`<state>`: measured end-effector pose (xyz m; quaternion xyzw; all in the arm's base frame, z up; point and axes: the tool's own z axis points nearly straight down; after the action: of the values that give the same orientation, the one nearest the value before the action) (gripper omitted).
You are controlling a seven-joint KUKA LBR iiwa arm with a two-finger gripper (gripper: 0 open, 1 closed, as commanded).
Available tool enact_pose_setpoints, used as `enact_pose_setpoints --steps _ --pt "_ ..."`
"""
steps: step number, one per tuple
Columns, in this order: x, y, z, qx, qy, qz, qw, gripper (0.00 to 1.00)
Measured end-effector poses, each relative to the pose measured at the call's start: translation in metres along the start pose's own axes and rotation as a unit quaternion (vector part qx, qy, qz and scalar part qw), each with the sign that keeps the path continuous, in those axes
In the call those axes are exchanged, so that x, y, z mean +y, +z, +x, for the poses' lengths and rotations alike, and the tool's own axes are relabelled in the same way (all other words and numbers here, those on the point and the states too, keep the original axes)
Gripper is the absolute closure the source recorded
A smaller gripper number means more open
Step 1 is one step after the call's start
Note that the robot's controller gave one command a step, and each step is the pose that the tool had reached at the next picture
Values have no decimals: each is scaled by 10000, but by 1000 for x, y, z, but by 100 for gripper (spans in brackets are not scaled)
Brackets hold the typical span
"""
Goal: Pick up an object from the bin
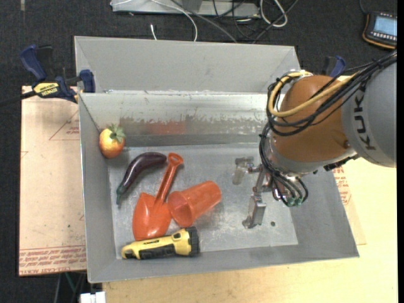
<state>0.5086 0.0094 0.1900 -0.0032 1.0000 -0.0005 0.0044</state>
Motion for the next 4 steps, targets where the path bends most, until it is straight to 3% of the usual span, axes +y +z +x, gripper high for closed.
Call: enact_pose_setpoints --steps 1,2,3,4 --pt "68 56 -51 20 3 -36 10000 0" --pt "37 71 -24 -7 -188 9 9998 0" --pt "43 77 -29 -26 -297 4 9996 0" --pt "51 120 -80 -48 -864 -2 9962 100"
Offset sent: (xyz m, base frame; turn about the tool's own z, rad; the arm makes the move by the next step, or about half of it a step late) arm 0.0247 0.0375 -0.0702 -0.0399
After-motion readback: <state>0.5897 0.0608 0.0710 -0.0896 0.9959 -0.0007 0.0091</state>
